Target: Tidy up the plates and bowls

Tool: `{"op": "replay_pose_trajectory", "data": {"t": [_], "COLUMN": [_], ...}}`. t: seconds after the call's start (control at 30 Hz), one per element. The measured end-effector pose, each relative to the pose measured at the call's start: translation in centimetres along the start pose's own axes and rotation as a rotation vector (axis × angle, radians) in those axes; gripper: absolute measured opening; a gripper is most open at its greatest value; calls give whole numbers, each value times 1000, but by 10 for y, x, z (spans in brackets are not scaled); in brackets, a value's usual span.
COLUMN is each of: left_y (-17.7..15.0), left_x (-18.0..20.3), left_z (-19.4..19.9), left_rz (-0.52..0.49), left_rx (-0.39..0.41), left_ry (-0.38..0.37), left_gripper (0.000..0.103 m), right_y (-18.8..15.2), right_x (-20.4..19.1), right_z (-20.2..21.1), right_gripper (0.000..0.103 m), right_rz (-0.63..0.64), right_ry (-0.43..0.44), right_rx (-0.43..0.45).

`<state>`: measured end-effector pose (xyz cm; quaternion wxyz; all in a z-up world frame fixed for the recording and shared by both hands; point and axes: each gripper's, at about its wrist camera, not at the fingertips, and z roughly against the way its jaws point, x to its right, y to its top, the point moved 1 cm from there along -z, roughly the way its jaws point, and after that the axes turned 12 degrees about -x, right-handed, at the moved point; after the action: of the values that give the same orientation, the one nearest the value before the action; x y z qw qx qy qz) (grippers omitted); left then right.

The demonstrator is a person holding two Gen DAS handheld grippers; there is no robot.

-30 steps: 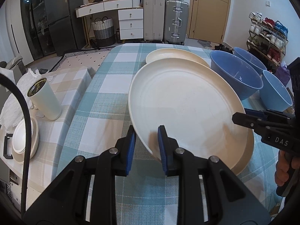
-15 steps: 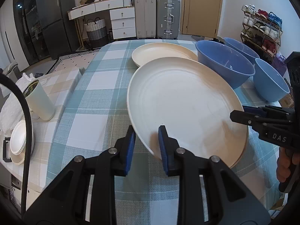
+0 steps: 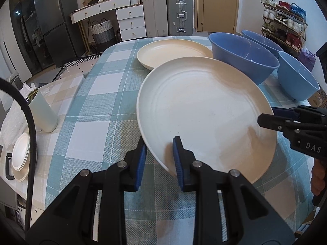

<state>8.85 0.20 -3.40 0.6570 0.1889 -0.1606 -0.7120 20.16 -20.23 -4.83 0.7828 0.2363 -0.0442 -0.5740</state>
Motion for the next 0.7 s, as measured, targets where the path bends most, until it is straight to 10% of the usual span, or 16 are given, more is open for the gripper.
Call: {"op": "replay_pose_trajectory", "data": {"t": [0.7], "left_y": [8], "left_x": [7], "left_z": [-20], "left_rz": [-64], "left_rx": [-12], "left_ry": [12], "left_gripper": [25], "right_y": [-13], "right_x": [2], "right_z": [2], "right_gripper": [33], "right_rz": [-13], "right_ry": [-71], "right_rx": [-10]}}
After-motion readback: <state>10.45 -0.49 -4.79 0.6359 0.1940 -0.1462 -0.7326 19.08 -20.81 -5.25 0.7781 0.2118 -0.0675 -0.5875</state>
